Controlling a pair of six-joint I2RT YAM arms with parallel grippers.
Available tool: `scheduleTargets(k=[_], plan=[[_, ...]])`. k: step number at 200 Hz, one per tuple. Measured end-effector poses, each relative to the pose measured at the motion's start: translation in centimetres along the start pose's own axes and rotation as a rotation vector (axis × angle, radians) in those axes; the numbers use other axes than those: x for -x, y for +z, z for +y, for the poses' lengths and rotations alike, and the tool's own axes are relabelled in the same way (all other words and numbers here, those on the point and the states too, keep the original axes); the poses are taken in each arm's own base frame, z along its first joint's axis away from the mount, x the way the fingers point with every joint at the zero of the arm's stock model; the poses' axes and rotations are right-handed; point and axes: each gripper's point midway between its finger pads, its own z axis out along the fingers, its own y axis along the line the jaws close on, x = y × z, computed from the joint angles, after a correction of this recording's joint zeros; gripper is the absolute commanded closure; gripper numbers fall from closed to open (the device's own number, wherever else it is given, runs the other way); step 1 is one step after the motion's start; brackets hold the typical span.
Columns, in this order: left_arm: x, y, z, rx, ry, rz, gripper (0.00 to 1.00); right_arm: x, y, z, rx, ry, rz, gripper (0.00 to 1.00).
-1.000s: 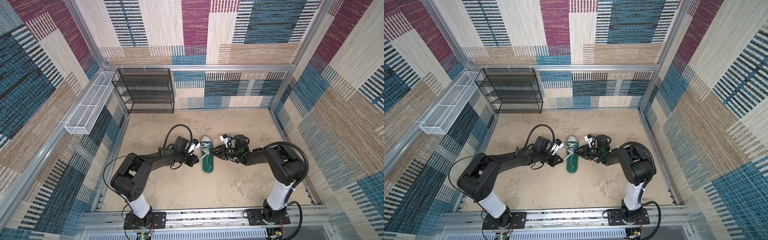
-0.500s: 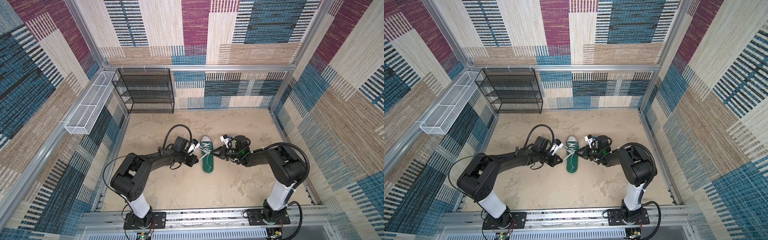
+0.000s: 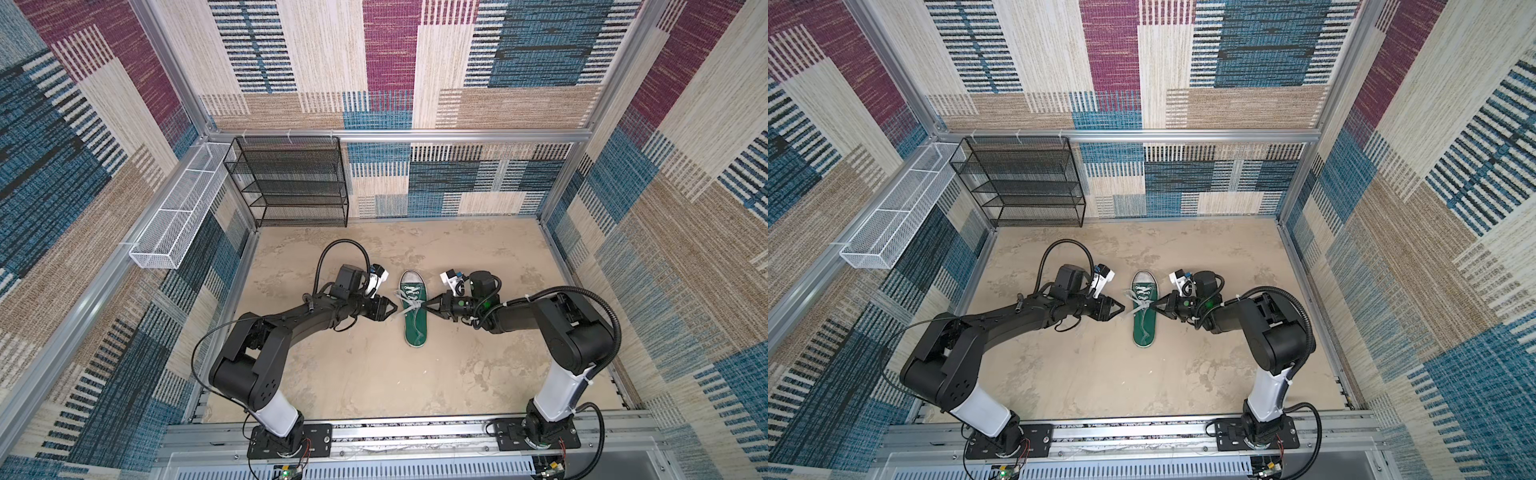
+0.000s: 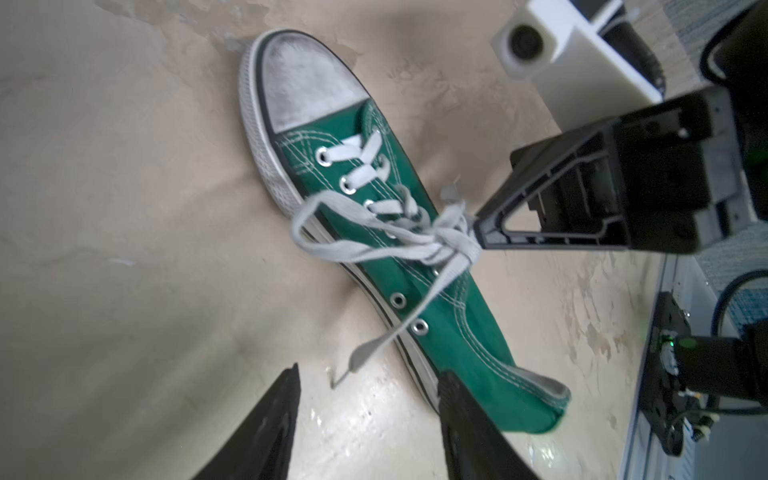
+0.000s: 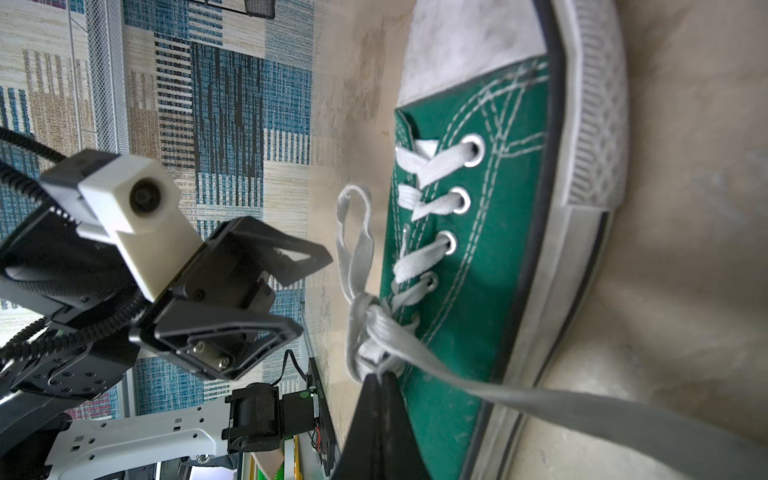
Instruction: Tie the shoes
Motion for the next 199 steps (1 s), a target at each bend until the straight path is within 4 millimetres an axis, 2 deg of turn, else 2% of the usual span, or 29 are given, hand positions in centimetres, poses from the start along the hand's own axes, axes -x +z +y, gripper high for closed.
scheduleTargets(k=[18, 44, 62, 78, 101, 118, 137, 168, 182, 199], plan=[[0.9, 1.2, 0.5, -0.028, -0.037, -0.007, 0.4, 0.0, 0.0, 0.0, -0.001, -0.001, 0.001, 1.0], [1.6, 2.5, 0.1, -0.089, -0.059, -0.018, 0.37, 0.0, 0.0, 0.1, -0.001, -0.001, 0.001, 1.0], [2.6, 2.8, -0.1, -0.112, -0.065, -0.042, 0.34, 0.0, 0.0, 0.1, -0.003, 0.002, 0.003, 1.0], [3.6, 3.0, -0.2, -0.121, -0.068, -0.056, 0.26, 0.0, 0.0, 0.1, -0.004, 0.002, 0.003, 1.0], [3.9, 2.6, -0.3, -0.099, -0.047, -0.054, 0.26, 0.0, -0.1, 0.1, -0.006, 0.002, 0.005, 1.0], [4.3, 1.3, -0.9, -0.053, 0.054, -0.064, 0.26, 0.0, 0.0, 0.0, -0.008, 0.001, 0.007, 1.0], [5.5, -0.7, -2.1, -0.029, 0.252, -0.085, 0.26, 0.0, -0.1, 0.2, -0.009, -0.001, 0.007, 1.0], [6.5, -1.6, -2.7, -0.011, 0.544, 0.01, 0.31, 0.1, -0.1, 0.3, -0.009, -0.004, 0.008, 1.0], [6.1, -1.6, -3.1, -0.051, 0.675, 0.065, 0.3, 0.1, -0.1, 0.3, -0.009, -0.008, 0.007, 1.0], [4.3, -1.5, -3.2, -0.116, 0.807, 0.139, 0.29, 0.1, -0.1, 0.3, -0.01, -0.013, 0.008, 1.0]])
